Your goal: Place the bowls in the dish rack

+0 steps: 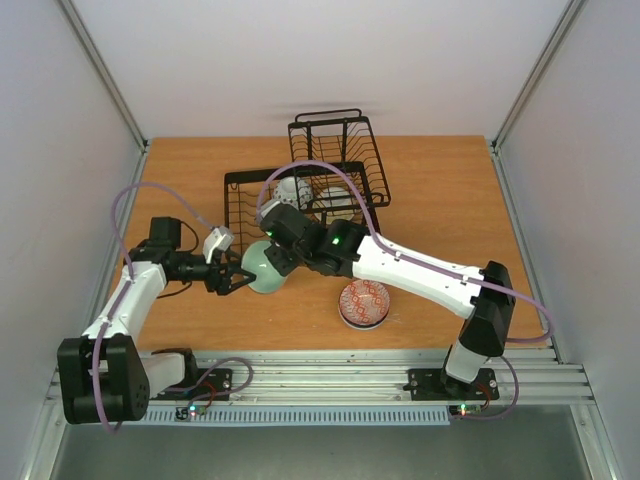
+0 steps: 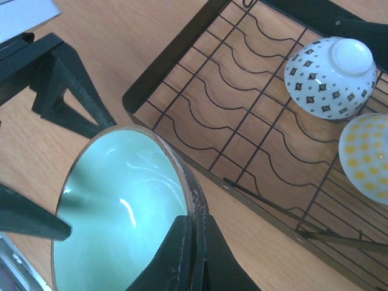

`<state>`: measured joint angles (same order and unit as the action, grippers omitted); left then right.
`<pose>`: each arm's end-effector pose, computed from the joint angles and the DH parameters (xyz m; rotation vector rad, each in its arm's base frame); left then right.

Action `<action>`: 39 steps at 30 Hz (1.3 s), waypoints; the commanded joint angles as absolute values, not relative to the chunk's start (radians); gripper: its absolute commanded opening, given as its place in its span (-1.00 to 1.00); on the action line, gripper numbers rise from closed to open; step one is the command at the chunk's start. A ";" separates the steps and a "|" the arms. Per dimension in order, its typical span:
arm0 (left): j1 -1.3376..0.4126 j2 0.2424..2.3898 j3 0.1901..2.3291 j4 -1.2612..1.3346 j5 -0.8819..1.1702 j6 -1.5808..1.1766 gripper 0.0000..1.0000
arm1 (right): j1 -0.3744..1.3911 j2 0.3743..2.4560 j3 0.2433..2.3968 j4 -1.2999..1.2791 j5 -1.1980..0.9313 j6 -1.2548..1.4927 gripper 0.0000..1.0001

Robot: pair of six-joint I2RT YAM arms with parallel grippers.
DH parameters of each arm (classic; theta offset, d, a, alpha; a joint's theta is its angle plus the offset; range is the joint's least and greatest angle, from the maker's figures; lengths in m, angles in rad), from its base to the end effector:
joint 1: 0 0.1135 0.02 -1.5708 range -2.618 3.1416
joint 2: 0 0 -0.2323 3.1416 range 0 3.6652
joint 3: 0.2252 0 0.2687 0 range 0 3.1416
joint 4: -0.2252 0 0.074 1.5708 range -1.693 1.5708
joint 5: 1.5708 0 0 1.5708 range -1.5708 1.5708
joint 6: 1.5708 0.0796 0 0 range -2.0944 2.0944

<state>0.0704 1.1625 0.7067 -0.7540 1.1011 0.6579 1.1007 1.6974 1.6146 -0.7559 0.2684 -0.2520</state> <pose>0.2326 -0.0548 0.1624 0.8716 2.0315 -1.1173 0.2073 0.3614 0.2700 -1.3872 1.9241 0.0824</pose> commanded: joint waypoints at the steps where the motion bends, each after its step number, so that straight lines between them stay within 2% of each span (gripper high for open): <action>1: 0.064 1.151 0.694 -0.709 1.093 0.641 0.47 | 1.114 1.722 1.683 -0.700 0.242 -0.268 -0.97; 5: 0.061 1.161 0.700 -0.710 1.089 0.643 -0.22 | 1.118 1.746 1.704 -0.698 0.230 -0.273 -0.97; 8: 0.061 1.169 0.703 -0.712 1.085 0.643 -0.94 | 1.120 1.753 1.711 -0.698 0.227 -0.276 -0.97; 9: 0.061 1.168 0.705 -0.713 1.085 0.641 -0.98 | 1.120 1.754 1.712 -0.697 0.227 -0.277 -0.97; 17: 0.059 1.124 0.690 -0.696 1.068 0.637 -0.99 | 1.120 1.733 1.672 -0.673 0.246 -0.265 -0.92; 21: 0.061 1.132 0.689 -0.693 1.072 0.636 -0.99 | 1.120 1.628 1.548 -0.599 0.235 -0.235 -0.23; 22: 0.062 1.136 0.693 -0.695 1.076 0.637 -0.99 | 1.120 1.593 1.504 -0.571 0.222 -0.226 -0.13; 26: 0.064 1.162 0.707 -0.733 1.111 0.663 -0.99 | 1.120 1.460 1.327 -0.475 0.132 -0.176 0.13; 33: 0.064 1.267 0.781 -0.974 1.203 0.887 -0.99 | 1.120 1.286 1.037 -0.248 0.015 -0.074 0.43; 36: 0.064 1.311 0.814 -1.094 1.232 1.033 -0.99 | 1.114 1.240 0.896 -0.042 -0.097 -0.015 0.78; 39: 0.064 1.320 0.819 -1.118 1.237 1.088 -0.99 | 1.114 1.247 0.832 0.079 -0.159 0.061 0.91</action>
<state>0.0639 1.3125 0.7776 -0.9890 1.1221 0.9310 1.1187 1.2518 0.8978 -0.1825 -0.0296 -0.0631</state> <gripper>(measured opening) 0.061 0.921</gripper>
